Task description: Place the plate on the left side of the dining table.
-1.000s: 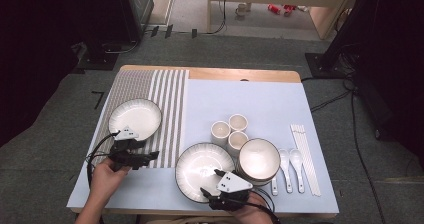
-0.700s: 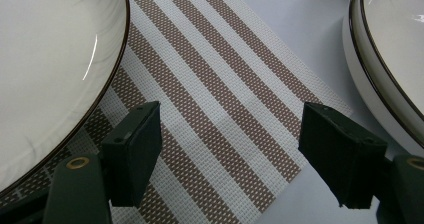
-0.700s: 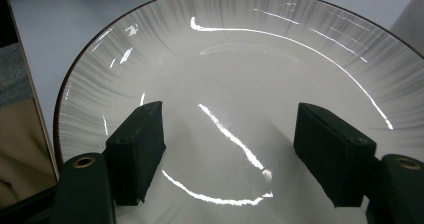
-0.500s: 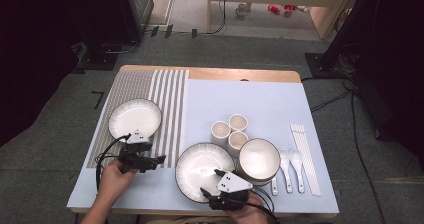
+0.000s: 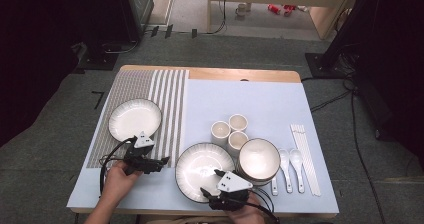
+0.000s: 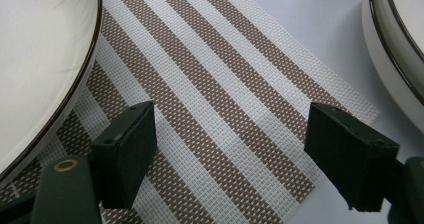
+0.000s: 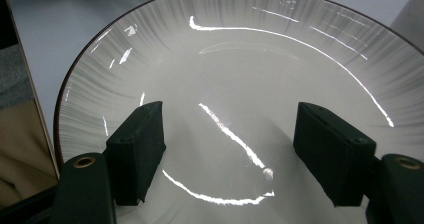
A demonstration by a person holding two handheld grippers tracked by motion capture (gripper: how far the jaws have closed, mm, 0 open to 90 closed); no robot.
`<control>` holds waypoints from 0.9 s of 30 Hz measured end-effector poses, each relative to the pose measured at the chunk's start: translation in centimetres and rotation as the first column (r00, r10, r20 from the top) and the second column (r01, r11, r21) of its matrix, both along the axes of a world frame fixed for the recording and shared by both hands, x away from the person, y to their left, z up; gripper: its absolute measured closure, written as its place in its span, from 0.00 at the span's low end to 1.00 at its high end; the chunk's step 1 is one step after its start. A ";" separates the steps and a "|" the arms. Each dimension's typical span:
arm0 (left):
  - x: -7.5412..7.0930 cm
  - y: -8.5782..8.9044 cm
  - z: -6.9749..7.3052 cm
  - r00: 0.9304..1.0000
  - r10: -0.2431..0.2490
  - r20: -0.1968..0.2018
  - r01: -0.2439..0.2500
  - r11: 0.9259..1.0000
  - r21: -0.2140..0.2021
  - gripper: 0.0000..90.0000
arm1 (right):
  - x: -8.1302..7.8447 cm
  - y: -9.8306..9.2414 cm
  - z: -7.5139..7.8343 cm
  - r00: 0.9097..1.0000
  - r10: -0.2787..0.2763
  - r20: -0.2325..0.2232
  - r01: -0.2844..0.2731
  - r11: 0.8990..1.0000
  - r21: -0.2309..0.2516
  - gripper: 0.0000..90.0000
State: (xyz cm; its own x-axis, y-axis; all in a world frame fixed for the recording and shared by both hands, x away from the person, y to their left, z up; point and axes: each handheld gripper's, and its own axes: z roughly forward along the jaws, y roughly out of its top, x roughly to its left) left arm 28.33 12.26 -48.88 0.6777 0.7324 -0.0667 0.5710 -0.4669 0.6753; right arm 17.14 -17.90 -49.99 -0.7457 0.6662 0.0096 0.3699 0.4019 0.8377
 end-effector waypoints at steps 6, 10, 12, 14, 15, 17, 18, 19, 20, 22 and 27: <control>-0.5 -0.2 -0.4 0.999 -0.005 0.051 0.005 1.000 0.016 0.20 | 0.1 0.2 0.3 1.000 -0.006 -0.018 0.006 1.000 -0.007 0.30; -0.7 -0.4 -0.5 0.998 0.001 0.060 -0.002 1.000 0.022 0.18 | 0.1 0.3 0.7 0.999 0.002 -0.041 -0.001 1.000 0.018 0.29; -0.8 -0.4 -0.6 0.998 0.003 0.068 -0.004 1.000 0.015 0.17 | 0.1 0.2 0.8 0.999 0.004 -0.047 -0.003 1.000 0.018 0.28; -0.9 -0.3 -0.7 0.997 0.008 0.076 -0.009 1.000 0.006 0.17 | 0.1 0.2 1.0 0.999 0.001 -0.054 0.001 1.000 0.020 0.27; -0.9 -0.3 -0.8 0.997 0.007 0.081 -0.008 1.000 0.004 0.17 | 0.1 0.2 1.0 0.998 0.001 -0.057 0.000 1.000 0.021 0.26; -0.9 -0.3 -0.8 0.997 0.009 0.081 -0.009 1.000 0.003 0.17 | 0.2 0.1 1.2 0.997 0.014 -0.077 -0.012 1.000 0.025 0.29; -0.9 -0.3 -0.8 0.997 0.009 0.080 -0.010 1.000 0.005 0.17 | 0.1 0.1 1.2 0.997 0.019 -0.079 -0.017 0.999 0.028 0.31; -0.9 -0.3 -0.8 0.997 0.011 0.081 -0.012 1.000 0.004 0.17 | 0.1 0.1 1.3 0.996 0.028 -0.081 -0.025 0.999 0.031 0.32; -1.0 -0.3 -0.8 0.997 0.012 0.082 -0.013 1.000 0.004 0.17 | 0.0 0.1 1.4 0.997 0.028 -0.076 -0.026 0.999 0.027 0.33; -1.0 -0.3 -0.9 0.996 0.012 0.090 -0.012 1.000 -0.002 0.17 | -0.1 0.2 1.8 0.997 0.035 -0.073 -0.033 0.999 0.022 0.33; -1.1 -0.3 -1.0 0.995 0.015 0.094 -0.014 1.000 -0.008 0.17 | -0.1 0.2 2.5 0.996 0.041 -0.081 -0.040 0.999 0.008 0.35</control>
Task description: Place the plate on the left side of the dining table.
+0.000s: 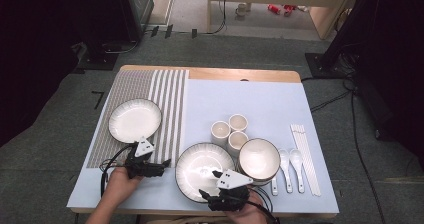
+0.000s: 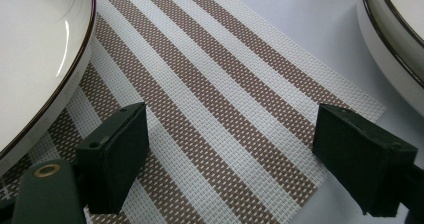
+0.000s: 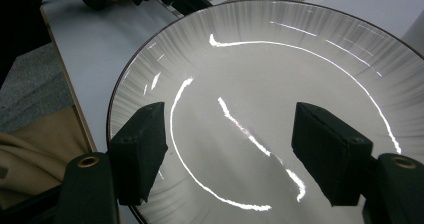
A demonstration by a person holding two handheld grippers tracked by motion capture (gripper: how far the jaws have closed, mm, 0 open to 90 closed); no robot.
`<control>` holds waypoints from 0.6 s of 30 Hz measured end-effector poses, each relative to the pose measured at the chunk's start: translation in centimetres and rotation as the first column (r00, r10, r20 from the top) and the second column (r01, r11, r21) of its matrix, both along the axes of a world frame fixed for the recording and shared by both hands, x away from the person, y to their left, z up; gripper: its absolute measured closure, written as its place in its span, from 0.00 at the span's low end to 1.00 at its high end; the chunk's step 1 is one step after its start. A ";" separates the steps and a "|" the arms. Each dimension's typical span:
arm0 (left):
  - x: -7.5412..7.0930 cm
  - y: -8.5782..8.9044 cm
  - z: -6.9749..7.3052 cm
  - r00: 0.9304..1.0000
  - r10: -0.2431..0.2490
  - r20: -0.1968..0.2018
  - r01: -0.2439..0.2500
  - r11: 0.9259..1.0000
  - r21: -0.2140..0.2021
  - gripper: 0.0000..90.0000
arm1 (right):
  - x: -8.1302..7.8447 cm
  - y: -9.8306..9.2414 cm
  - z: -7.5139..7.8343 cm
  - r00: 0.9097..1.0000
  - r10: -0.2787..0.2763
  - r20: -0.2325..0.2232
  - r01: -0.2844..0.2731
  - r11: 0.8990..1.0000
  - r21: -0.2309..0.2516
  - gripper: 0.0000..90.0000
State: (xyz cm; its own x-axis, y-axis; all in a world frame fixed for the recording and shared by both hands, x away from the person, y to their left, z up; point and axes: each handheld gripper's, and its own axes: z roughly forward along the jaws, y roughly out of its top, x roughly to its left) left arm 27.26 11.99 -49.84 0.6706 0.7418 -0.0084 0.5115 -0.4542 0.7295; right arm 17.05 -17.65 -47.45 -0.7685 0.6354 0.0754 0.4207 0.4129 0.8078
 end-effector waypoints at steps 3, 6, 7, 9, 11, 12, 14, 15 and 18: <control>0.0 0.0 0.0 1.000 0.000 0.000 0.000 1.000 0.001 0.17 | 0.0 0.2 0.6 1.000 0.016 0.013 -0.016 1.000 -0.003 0.36; 0.0 0.0 0.0 1.000 0.000 0.002 0.000 1.000 -0.001 0.17 | 0.0 0.3 0.8 0.999 0.029 0.016 -0.029 0.999 -0.024 0.36; 0.0 0.0 0.0 1.000 0.001 0.002 -0.001 1.000 -0.001 0.17 | 0.0 0.3 0.8 0.999 0.033 0.017 -0.033 0.999 -0.032 0.36; -0.1 0.0 0.0 1.000 0.001 0.003 -0.001 1.000 0.001 0.17 | -0.1 0.3 0.7 1.000 0.021 0.011 -0.020 0.999 -0.045 0.38; -0.1 0.0 0.0 1.000 0.002 0.005 -0.002 1.000 0.000 0.17 | 0.0 0.3 0.6 0.999 0.037 -0.022 -0.038 0.999 -0.038 0.40; -0.1 0.0 0.0 1.000 0.002 0.005 -0.002 1.000 0.000 0.17 | 0.1 0.3 0.6 0.999 0.038 -0.034 -0.039 0.999 -0.035 0.41; -0.1 0.0 0.0 1.000 0.002 0.005 -0.002 1.000 0.000 0.17 | 0.1 0.4 0.6 0.998 0.040 -0.047 -0.042 0.999 -0.033 0.41; -0.1 0.0 0.0 1.000 0.002 0.005 -0.002 1.000 0.000 0.17 | 0.1 0.5 0.7 0.998 0.040 -0.045 -0.041 0.999 -0.033 0.41; -0.1 0.0 0.0 1.000 0.002 0.005 -0.002 1.000 0.000 0.17 | 0.1 0.5 0.9 0.999 0.037 -0.038 -0.038 0.999 -0.037 0.41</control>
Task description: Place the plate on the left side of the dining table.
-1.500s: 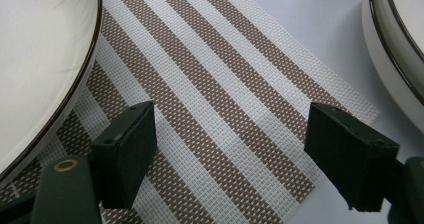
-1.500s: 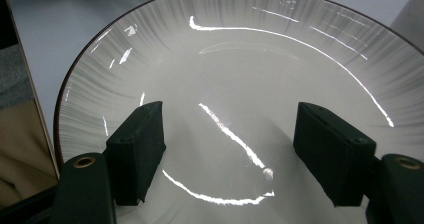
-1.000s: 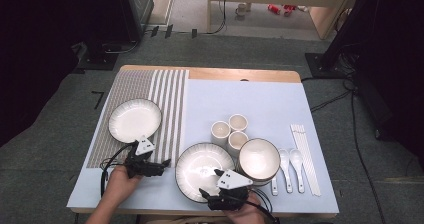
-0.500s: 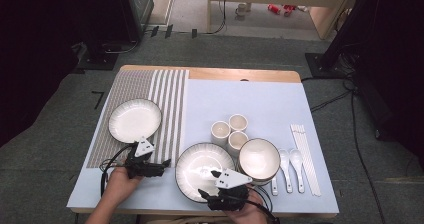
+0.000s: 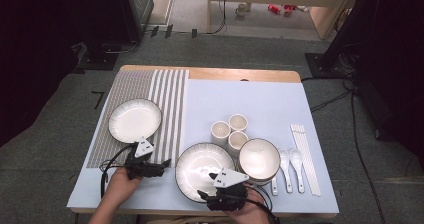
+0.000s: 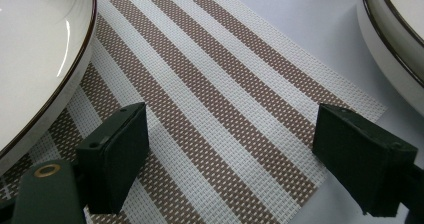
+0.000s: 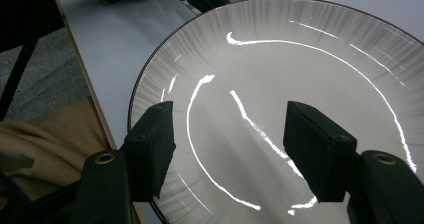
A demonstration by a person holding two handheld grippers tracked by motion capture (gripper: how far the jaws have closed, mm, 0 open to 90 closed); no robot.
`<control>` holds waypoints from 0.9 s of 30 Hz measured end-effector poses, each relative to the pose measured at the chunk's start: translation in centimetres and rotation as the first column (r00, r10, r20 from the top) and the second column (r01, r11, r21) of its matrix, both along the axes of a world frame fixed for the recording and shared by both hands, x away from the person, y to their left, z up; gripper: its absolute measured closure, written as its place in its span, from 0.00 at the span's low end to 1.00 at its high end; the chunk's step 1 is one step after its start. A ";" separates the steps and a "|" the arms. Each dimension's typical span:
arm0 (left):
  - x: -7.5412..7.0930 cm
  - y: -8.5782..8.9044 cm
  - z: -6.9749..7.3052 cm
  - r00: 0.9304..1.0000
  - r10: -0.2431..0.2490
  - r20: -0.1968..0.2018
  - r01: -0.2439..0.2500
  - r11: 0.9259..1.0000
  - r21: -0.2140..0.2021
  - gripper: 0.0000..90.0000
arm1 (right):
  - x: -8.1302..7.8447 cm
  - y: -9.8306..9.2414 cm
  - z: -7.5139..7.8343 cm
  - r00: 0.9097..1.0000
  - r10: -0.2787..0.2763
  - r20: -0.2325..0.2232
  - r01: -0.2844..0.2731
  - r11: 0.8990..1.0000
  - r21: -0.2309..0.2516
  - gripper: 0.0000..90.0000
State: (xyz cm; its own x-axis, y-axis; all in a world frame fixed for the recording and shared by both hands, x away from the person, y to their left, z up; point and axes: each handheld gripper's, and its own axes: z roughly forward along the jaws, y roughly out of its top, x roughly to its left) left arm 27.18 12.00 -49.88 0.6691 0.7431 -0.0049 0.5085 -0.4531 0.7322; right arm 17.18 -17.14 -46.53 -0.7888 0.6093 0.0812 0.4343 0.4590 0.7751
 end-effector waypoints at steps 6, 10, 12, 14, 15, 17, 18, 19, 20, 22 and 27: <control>0.0 0.0 0.0 1.000 0.001 0.000 -0.001 1.000 0.001 0.17 | 0.4 -0.1 0.8 0.999 -0.009 -0.036 0.009 1.000 -0.014 0.44; 0.0 -0.1 0.0 1.000 0.006 0.000 -0.006 1.000 0.001 0.17 | 0.3 -0.1 1.6 1.000 -0.016 -0.011 0.016 1.000 -0.016 0.44; -0.2 -0.2 0.0 1.000 0.020 0.004 -0.020 1.000 0.002 0.17 | 0.4 -0.1 1.8 1.000 -0.017 -0.016 0.017 1.000 -0.018 0.43; -0.2 -0.2 0.0 1.000 0.024 0.003 -0.024 1.000 0.003 0.17 | 0.4 -0.2 1.9 1.000 -0.015 -0.022 0.015 1.000 -0.013 0.43; -0.2 -0.2 0.0 1.000 0.024 0.003 -0.024 1.000 0.003 0.17 | 0.5 -0.2 2.0 1.000 -0.013 -0.023 0.012 1.000 -0.013 0.43; -0.2 -0.2 0.0 1.000 0.024 0.003 -0.024 1.000 0.002 0.17 | 0.5 -0.2 2.3 1.000 -0.012 -0.028 0.012 1.000 -0.011 0.42; -0.2 -0.2 0.0 1.000 0.024 0.003 -0.024 1.000 0.002 0.17 | 0.6 -0.3 2.4 1.000 -0.009 -0.026 0.009 1.000 -0.012 0.42; -0.2 -0.2 0.0 1.000 0.024 0.003 -0.024 1.000 0.002 0.17 | 0.6 -0.3 2.5 1.000 -0.009 -0.027 0.009 1.000 -0.017 0.42; -0.2 -0.2 0.0 1.000 0.024 0.004 -0.024 1.000 0.002 0.17 | 0.6 -0.3 2.5 1.000 -0.009 -0.029 0.008 1.000 -0.021 0.42; -0.2 -0.2 0.0 1.000 0.024 0.003 -0.024 1.000 0.003 0.17 | 0.8 -0.4 2.7 0.999 -0.004 -0.037 0.003 1.000 -0.020 0.42; -0.2 -0.2 0.0 1.000 0.024 0.003 -0.024 1.000 0.002 0.17 | 0.9 -0.6 3.6 0.999 0.005 -0.054 -0.006 1.000 -0.011 0.43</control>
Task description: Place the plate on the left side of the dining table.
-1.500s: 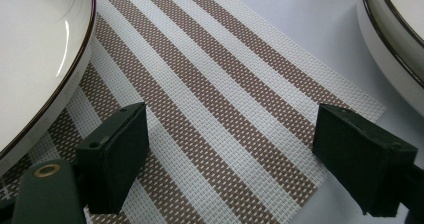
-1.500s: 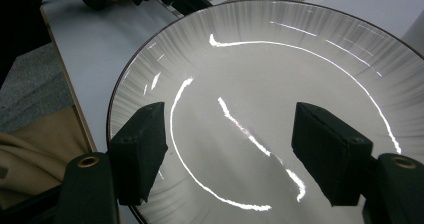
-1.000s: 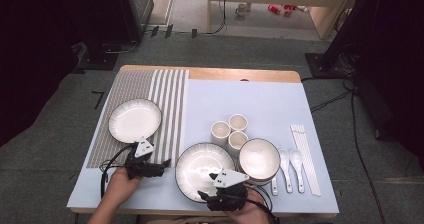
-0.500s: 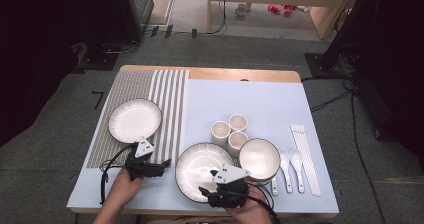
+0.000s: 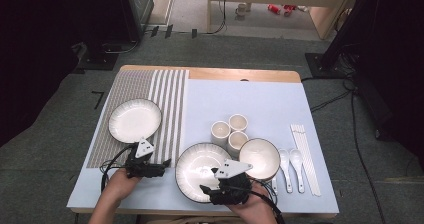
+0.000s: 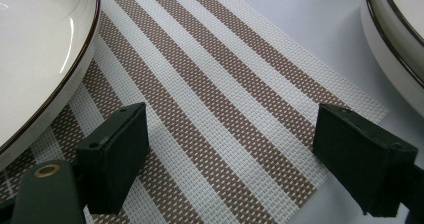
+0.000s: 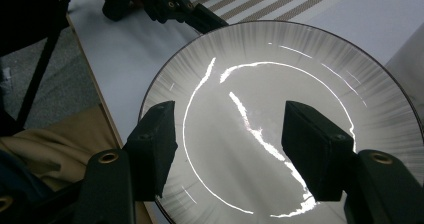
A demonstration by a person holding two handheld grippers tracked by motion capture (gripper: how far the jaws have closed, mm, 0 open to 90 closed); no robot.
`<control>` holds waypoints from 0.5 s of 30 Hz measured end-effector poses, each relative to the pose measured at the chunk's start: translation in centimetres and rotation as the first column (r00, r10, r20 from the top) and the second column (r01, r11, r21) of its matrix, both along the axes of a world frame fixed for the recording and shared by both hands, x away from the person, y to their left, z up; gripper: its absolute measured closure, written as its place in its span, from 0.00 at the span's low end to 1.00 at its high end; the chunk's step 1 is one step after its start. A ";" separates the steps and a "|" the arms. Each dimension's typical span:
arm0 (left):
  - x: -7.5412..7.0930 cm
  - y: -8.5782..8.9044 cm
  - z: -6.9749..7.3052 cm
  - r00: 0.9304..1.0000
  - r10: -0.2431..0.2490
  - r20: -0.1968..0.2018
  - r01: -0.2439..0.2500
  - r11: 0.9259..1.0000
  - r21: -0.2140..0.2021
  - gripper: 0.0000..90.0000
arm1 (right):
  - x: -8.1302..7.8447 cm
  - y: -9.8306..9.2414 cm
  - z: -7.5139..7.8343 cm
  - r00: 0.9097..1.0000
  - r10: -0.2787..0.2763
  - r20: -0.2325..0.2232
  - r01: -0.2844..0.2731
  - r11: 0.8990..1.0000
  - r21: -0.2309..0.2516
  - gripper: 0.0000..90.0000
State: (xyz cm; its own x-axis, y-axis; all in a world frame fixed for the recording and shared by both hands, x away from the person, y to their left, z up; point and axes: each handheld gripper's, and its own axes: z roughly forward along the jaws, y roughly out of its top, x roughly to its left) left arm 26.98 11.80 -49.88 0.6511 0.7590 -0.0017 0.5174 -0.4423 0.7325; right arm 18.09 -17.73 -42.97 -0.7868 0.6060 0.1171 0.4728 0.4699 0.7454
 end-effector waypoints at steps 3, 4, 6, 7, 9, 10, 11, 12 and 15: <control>0.0 0.0 0.0 1.000 0.000 0.000 0.000 1.000 -0.001 0.17 | -0.1 0.0 0.5 1.000 0.004 0.009 -0.004 1.000 -0.012 0.43; 0.0 0.0 0.0 1.000 0.000 0.000 0.000 1.000 -0.001 0.17 | -0.1 -0.1 0.7 1.000 0.005 0.005 -0.005 1.000 -0.011 0.43; 0.0 0.0 0.0 1.000 0.000 0.000 0.000 1.000 0.000 0.17 | -0.1 -0.2 0.9 1.000 0.008 0.005 -0.008 1.000 -0.008 0.43; 0.0 0.0 0.0 1.000 0.000 0.001 0.000 1.000 0.000 0.17 | -0.1 -0.2 1.0 1.000 0.010 0.006 -0.010 1.000 -0.008 0.43; 0.0 0.0 0.0 1.000 0.000 0.003 0.000 1.000 0.003 0.17 | 0.0 -0.3 1.1 1.000 0.012 0.000 -0.012 1.000 -0.010 0.43; -0.1 0.0 0.0 1.000 0.001 0.003 -0.001 1.000 0.003 0.17 | 0.0 -0.3 1.2 1.000 0.013 -0.001 -0.013 1.000 -0.010 0.43; 0.0 0.0 0.0 1.000 0.001 0.001 -0.001 1.000 0.002 0.16 | 0.0 -0.3 1.2 1.000 0.017 -0.007 -0.017 1.000 -0.012 0.43; 0.0 0.0 0.0 1.000 0.001 0.001 -0.001 1.000 0.001 0.16 | 0.0 -0.3 1.2 1.000 0.017 -0.010 -0.017 1.000 -0.015 0.43; 0.0 0.0 0.0 1.000 0.000 0.000 0.000 1.000 0.000 0.16 | 0.0 -0.4 1.5 0.999 0.026 -0.022 -0.027 0.999 -0.019 0.43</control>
State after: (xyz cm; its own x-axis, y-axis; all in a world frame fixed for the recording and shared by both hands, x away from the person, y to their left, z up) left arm 26.95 11.78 -49.90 0.6509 0.7592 -0.0015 0.5172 -0.4420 0.7329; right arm 18.14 -18.18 -41.49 -0.8001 0.5872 0.1230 0.4760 0.4966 0.7258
